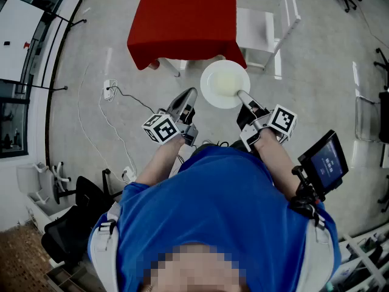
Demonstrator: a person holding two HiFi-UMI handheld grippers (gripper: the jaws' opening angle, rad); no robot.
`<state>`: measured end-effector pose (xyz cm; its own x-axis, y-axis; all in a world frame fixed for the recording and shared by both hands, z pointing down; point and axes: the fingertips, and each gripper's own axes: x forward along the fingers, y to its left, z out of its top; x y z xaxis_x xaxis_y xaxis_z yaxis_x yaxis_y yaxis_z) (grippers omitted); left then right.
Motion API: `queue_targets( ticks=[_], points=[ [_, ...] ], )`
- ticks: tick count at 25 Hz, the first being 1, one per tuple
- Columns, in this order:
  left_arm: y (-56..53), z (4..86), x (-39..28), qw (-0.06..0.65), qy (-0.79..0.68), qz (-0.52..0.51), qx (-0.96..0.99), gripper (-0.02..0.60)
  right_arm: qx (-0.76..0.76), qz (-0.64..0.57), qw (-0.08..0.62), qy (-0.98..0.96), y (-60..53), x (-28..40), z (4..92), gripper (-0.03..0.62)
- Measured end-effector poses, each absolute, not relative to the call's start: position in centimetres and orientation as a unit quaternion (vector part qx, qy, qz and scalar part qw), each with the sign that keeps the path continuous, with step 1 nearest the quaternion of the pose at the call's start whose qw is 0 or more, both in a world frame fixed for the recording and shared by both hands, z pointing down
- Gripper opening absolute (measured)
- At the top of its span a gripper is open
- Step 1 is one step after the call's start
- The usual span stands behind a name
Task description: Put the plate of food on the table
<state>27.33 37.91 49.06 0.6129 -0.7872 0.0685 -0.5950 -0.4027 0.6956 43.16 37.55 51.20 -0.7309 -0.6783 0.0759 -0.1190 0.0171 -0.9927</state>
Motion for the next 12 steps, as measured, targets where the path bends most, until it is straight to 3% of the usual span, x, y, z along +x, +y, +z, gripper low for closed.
queue_targets(
  ticks=[12],
  points=[
    [37.67,49.18,27.45,0.35,-0.419,-0.136,0.827,0.008,-0.288,-0.634,0.228,0.68,37.18,43.48,50.93,0.02]
  ],
)
